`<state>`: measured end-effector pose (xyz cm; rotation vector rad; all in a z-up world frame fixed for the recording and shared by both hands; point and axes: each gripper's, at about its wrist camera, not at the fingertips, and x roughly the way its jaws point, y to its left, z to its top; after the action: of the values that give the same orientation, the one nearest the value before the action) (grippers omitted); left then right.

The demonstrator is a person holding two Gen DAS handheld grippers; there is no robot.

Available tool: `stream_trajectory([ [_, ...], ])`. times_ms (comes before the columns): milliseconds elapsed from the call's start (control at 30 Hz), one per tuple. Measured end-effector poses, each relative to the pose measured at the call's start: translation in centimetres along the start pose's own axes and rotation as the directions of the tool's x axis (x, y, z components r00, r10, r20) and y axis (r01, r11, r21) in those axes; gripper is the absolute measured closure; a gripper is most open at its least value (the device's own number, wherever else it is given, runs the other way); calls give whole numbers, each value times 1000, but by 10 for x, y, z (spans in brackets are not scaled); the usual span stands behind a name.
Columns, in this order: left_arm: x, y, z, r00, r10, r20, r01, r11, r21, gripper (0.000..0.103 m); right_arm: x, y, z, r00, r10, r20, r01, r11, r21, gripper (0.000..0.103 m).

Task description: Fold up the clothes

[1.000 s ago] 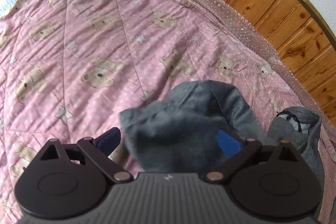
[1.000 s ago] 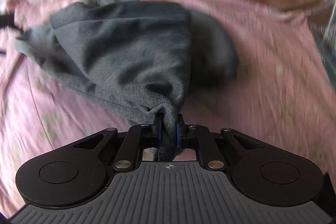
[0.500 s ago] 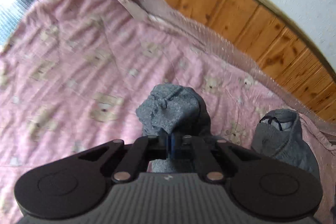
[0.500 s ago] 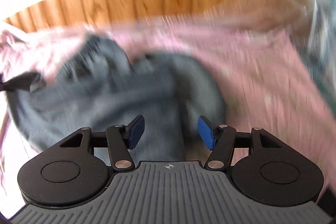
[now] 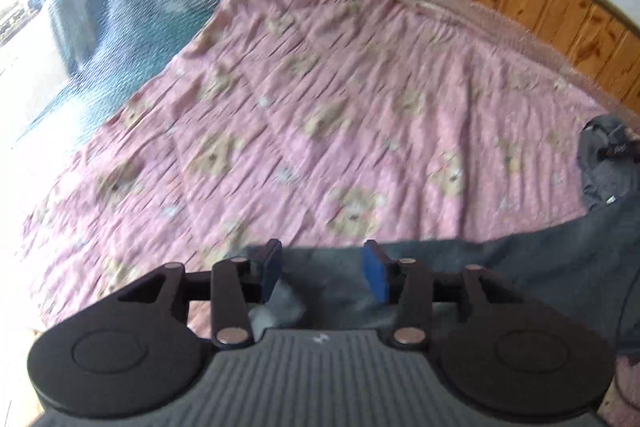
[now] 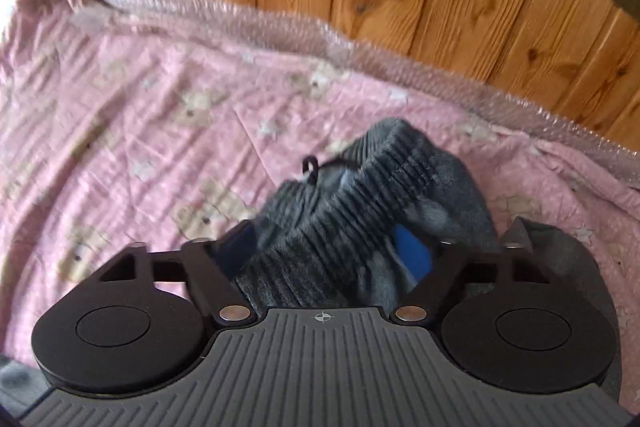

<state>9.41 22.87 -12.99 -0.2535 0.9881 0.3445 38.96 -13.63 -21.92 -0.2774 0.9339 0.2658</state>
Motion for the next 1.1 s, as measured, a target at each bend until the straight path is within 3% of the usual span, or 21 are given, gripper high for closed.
stream_trajectory([
  [100, 6, -38, 26, 989, -126, 71, 127, 992, -18, 51, -33, 7, -15, 998, 31, 50, -32, 999, 14, 89],
  [167, 14, -63, 42, 963, -246, 110, 251, 967, -37, 39, -89, 17, -31, 984, 101, 146, -101, 995, -7, 89],
  [233, 27, -99, 55, 917, -382, 115, 388, 921, -41, 18, -142, 32, -55, 963, 179, 204, -174, 984, -40, 89],
  [267, 36, -119, 60, 890, -445, 103, 451, 892, -41, 13, -157, 39, -69, 957, 202, 209, -196, 979, -52, 89],
  [367, 68, -180, 70, 810, -586, 0, 585, 810, -42, 8, -188, 54, -114, 944, 245, 223, -237, 969, -62, 89],
  [500, 107, -254, 62, 742, -637, -208, 653, 758, 7, 7, -207, 56, -157, 930, 287, 229, -286, 958, -37, 89],
  [567, 123, -276, 52, 773, -576, -265, 608, 793, 48, 15, -212, 57, -173, 918, 313, 245, -315, 949, -30, 89],
  [600, 131, -284, 49, 779, -555, -293, 594, 802, 60, 60, -214, 57, -179, 912, 324, 253, -328, 944, -26, 89],
  [633, 137, -285, 48, 760, -564, -323, 607, 793, 45, 93, -215, 58, -182, 908, 331, 258, -337, 941, -21, 89],
  [667, 140, -283, 51, 747, -578, -330, 620, 784, 32, 95, -216, 60, -183, 908, 326, 262, -334, 942, -15, 89],
  [733, 114, -261, 77, 745, -636, -200, 654, 756, 32, 96, -223, 63, -179, 902, 313, 298, -327, 945, -2, 89],
  [767, 87, -236, 99, 739, -667, -96, 673, 738, 53, 96, -230, 64, -175, 891, 312, 330, -332, 943, 2, 89],
  [833, 37, -171, 143, 732, -674, 97, 673, 738, 49, 97, -245, 66, -167, 851, 317, 419, -359, 933, 24, 70],
  [867, 19, -132, 164, 756, -629, 183, 633, 773, 45, 97, -253, 67, -163, 826, 318, 465, -375, 926, 34, 45],
  [900, 10, -93, 183, 791, -558, 250, 569, 822, 35, 97, -258, 69, -161, 811, 306, 498, -382, 922, 56, 18],
  [933, 14, -58, 199, 833, -475, 285, 490, 872, 21, 96, -258, 71, -161, 814, 280, 510, -371, 925, 85, 10],
  [967, 22, -26, 212, 871, -389, 300, 407, 913, 4, 95, -254, 74, -163, 834, 244, 494, -345, 931, 122, 8],
  [1000, 44, 3, 220, 915, -307, 264, 321, 947, -13, 91, -248, 77, -167, 868, 201, 455, -304, 938, 166, 9],
  [1033, 65, 30, 225, 950, -225, 217, 238, 971, -34, 80, -237, 80, -173, 903, 160, 398, -261, 942, 213, 9],
  [1067, 82, 54, 223, 977, -157, 144, 168, 983, -71, 74, -225, 83, -181, 937, 127, 326, -218, 941, 258, 9],
  [1100, 95, 79, 217, 990, -115, 81, 122, 988, -96, 68, -213, 86, -191, 964, 98, 248, -173, 938, 302, 9],
])
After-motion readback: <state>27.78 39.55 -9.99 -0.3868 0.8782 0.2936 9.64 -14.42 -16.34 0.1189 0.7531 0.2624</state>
